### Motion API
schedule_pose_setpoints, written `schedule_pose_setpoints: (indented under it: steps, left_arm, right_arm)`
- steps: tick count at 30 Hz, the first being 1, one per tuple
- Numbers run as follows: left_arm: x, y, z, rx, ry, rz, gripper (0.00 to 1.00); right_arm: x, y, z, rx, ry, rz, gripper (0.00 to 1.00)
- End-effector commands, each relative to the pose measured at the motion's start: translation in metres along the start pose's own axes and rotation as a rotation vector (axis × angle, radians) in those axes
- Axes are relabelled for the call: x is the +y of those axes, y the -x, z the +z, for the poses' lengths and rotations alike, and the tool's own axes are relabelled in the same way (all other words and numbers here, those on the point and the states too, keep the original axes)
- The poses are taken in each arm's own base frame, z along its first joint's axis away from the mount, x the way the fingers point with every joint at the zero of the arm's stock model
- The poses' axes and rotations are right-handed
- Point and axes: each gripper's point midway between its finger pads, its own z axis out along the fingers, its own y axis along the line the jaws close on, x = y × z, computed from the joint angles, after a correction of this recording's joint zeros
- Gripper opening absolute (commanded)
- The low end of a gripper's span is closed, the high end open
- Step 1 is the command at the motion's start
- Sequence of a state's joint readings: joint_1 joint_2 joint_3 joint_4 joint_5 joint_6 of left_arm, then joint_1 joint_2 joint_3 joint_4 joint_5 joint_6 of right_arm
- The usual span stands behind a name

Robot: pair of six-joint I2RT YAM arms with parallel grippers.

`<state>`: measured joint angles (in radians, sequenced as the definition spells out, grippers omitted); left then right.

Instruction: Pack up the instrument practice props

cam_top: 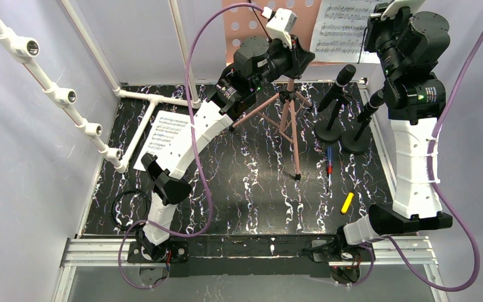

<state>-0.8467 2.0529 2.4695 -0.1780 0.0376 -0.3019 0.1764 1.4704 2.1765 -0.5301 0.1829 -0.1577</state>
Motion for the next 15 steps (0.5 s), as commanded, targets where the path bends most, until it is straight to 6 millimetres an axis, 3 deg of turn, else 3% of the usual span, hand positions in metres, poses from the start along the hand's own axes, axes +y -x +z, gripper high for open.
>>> schedule_pose_setpoints:
  steps: [1,7,15]
  left_arm:
    - [-0.012,0.03,-0.007,-0.079,-0.028,0.011,0.0]
    - [-0.011,0.03,-0.01,-0.073,-0.023,0.016,0.0]
    - [-0.007,0.028,-0.017,-0.061,0.002,0.025,0.0]
  right_arm:
    - [0.011,0.016,-0.008,-0.055,0.06,0.025,0.2]
    - [0.013,0.016,-0.006,-0.056,0.07,0.026,0.04]
    - [0.021,0.02,-0.007,-0.072,0.111,0.044,0.01]
